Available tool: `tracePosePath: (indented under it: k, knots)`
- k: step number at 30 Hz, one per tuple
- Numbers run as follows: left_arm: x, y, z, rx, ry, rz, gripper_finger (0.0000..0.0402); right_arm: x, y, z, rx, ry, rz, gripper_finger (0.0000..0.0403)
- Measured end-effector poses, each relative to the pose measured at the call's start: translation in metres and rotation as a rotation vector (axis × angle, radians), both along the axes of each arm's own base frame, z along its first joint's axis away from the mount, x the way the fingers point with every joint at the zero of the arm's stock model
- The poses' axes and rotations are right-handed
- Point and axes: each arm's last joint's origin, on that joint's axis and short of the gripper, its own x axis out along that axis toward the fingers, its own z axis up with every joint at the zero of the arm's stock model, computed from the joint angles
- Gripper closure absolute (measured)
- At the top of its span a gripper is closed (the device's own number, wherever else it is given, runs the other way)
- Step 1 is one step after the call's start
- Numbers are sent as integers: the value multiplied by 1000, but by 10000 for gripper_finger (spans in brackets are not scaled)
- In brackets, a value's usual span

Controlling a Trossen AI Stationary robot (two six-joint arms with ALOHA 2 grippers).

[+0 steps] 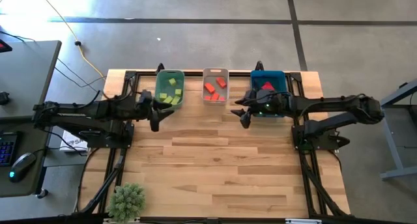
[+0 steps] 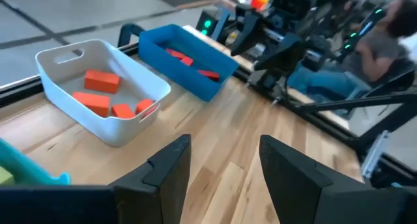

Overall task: Sort & place blocks by color
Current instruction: Return to Home Position

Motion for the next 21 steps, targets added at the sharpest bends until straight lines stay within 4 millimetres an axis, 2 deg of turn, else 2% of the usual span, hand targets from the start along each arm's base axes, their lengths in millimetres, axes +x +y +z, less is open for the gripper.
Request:
tracePosePath:
  k: [8,14,21]
  knots:
    - [-28,-8,-28,24,-59,6,229,-24,3,-12,25,-44,-59,179]
    - [-49,-10,-41,32,-138,6,229,-37,4,-16,11,-63,-87,179]
    - [-68,-12,-55,76,-210,-1,229,-47,5,-19,86,-115,-127,179]
